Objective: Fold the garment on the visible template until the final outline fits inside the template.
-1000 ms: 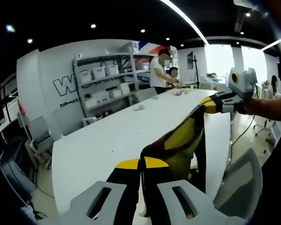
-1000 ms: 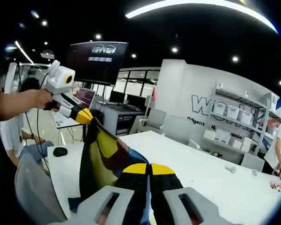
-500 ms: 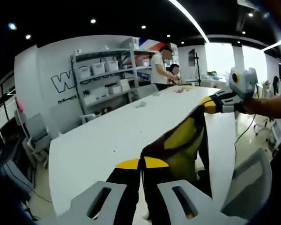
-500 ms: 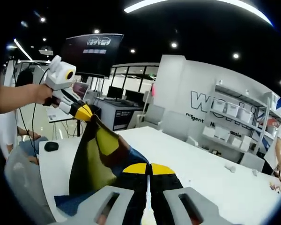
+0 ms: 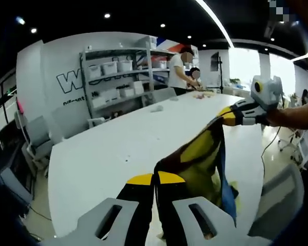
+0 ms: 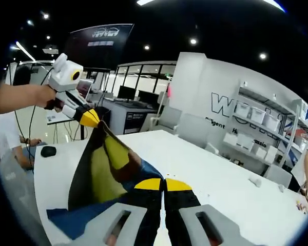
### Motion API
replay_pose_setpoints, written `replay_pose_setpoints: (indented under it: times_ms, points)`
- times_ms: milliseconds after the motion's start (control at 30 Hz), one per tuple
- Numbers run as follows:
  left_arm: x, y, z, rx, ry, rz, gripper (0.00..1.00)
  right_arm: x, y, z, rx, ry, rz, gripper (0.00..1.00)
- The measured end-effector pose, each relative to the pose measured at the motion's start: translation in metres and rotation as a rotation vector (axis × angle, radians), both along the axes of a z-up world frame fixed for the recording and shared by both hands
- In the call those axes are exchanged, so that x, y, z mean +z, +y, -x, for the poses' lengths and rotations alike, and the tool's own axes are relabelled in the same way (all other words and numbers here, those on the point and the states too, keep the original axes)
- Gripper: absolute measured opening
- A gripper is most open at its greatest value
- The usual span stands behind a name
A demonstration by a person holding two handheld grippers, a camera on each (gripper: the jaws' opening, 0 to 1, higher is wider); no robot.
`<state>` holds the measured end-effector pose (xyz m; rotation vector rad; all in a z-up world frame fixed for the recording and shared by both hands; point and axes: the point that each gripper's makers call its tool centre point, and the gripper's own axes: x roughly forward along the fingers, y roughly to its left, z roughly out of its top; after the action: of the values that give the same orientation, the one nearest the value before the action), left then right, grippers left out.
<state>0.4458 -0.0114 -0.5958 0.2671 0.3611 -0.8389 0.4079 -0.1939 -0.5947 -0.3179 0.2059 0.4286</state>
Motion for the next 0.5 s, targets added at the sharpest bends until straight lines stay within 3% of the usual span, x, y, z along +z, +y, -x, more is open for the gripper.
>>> replay_pose_setpoints:
  times_ms: [500]
  points:
    - [-0.029,-0.015,-0.027,-0.053,0.014,0.003,0.03,-0.039,-0.017,-0.031,-0.018,0.052,0.050,0.00]
